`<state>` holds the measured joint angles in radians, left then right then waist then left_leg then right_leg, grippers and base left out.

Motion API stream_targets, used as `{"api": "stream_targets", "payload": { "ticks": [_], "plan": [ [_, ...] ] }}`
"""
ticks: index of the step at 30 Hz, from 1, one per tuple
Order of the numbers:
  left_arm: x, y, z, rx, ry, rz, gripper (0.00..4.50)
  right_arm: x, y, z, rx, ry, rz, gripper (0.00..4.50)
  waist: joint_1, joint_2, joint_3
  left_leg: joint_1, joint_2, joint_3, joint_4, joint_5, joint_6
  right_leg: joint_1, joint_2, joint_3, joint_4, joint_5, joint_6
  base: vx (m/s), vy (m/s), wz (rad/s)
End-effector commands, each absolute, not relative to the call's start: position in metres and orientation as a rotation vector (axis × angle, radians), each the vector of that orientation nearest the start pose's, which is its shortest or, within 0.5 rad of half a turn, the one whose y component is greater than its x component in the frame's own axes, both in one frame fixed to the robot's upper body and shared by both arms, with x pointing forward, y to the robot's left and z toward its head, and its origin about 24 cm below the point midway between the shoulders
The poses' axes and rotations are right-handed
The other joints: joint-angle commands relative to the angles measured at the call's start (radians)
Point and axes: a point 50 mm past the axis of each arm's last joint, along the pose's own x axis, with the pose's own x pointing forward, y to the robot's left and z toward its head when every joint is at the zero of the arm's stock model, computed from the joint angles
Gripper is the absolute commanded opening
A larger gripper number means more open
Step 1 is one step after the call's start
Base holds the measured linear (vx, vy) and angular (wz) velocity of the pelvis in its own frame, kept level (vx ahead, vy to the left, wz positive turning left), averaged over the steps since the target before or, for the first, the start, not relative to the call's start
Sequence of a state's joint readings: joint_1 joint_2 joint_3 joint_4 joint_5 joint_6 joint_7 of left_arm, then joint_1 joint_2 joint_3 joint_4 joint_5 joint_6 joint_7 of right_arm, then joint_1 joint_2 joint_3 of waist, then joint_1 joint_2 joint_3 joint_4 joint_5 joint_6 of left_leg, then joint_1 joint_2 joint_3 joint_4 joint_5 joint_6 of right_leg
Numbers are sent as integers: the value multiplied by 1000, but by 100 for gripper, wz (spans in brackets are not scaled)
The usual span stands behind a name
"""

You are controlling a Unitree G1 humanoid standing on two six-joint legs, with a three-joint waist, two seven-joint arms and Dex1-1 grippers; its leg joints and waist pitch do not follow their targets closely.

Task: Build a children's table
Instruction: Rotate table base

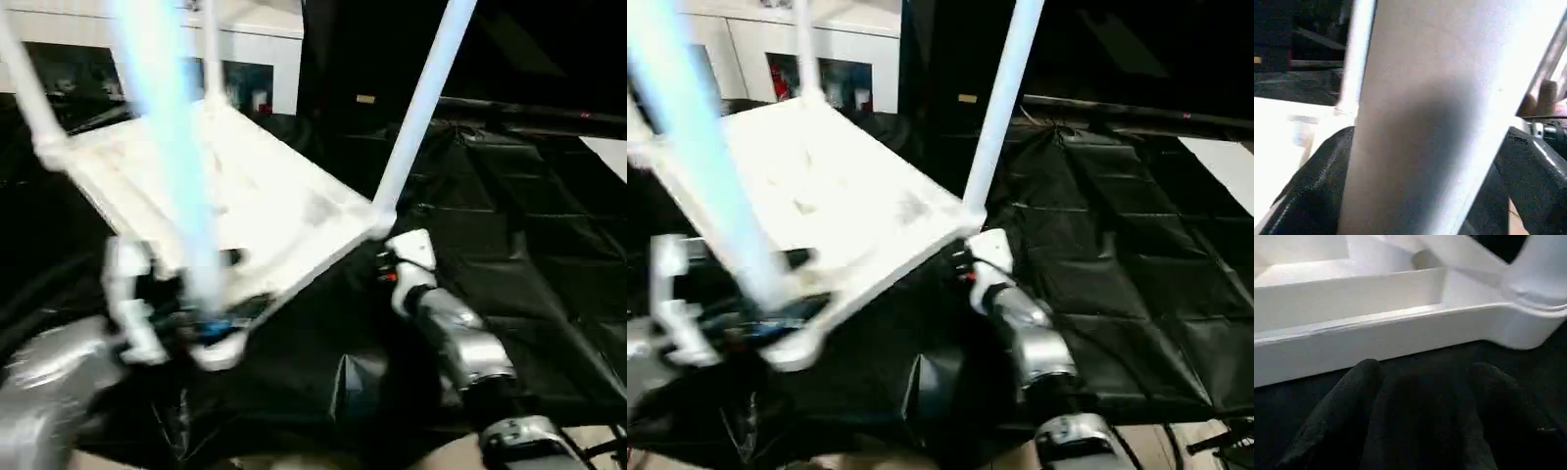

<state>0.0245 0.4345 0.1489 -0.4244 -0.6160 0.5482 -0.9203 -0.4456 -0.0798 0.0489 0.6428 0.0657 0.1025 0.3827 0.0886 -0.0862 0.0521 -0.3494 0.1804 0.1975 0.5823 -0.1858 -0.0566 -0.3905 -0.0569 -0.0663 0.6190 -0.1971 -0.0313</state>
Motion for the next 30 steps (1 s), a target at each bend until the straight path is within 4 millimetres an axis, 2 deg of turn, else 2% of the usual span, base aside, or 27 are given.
{"api": "stream_targets", "payload": {
  "ticks": [1,3,4,8,13,20,24,25,27,29,30],
  "plan": [
    [215,161,120,-171,61,-1097,447,325,-113,13,-28,323,482,322,0,26,-53,13,54,-29,-73,-236,-45,34,-80,62,-68,-177,-134,0,0,0],
    [217,148,117,-182,79,-1141,447,329,-105,15,-24,319,499,322,-2,26,-55,13,54,-28,-71,-219,-45,35,-81,61,-64,-153,-144,0,0,0],
    [218,139,116,-193,92,-1171,447,331,-100,17,-23,314,518,322,-3,25,-52,12,55,-27,-72,-217,-47,34,-80,62,-64,-149,-147,0,0,0],
    [224,122,115,-198,104,-1217,447,334,-90,20,-27,303,564,322,-4,23,-55,8,53,-27,-69,-199,-48,41,-83,62,-63,-141,-140,0,0,0],
    [229,94,118,-204,87,-1322,447,335,-77,22,-23,301,610,322,-7,21,-55,7,52,-27,-66,-190,-43,43,-83,61,-63,-143,-139,0,0,0],
    [244,66,117,-162,50,-1379,447,335,-73,19,-14,305,617,322,-14,21,-56,8,52,-28,-64,-200,-38,42,-85,61,-68,-165,-146,0,0,0],
    [251,57,118,-150,29,-1367,447,335,-73,19,-15,304,617,322,-16,19,-59,4,54,-29,-62,-181,-33,47,-89,61,-64,-138,-152,0,0,0],
    [253,54,117,-143,22,-1361,447,335,-73,18,-12,304,617,322,-18,33,-60,6,54,-29,-62,-177,-34,45,-86,61,-64,-112,-160,0,0,0],
    [256,50,117,-130,16,-1350,447,335,-73,18,-9,305,616,322,-18,25,-61,4,53,-29,-61,-177,-26,49,-87,60,-63,-102,-170,0,0,0],
    [262,49,114,-94,16,-1311,447,335,-74,16,-14,307,602,322,-17,30,-59,4,54,-30,-61,-180,-24,49,-88,60,-64,-108,-173,0,0,0],
    [263,49,113,-87,15,-1302,447,335,-75,16,-15,307,598,322,-18,28,-59,3,54,-29,-61,-181,-24,50,-89,60,-65,-110,-174,0,0,0]
  ]
}}
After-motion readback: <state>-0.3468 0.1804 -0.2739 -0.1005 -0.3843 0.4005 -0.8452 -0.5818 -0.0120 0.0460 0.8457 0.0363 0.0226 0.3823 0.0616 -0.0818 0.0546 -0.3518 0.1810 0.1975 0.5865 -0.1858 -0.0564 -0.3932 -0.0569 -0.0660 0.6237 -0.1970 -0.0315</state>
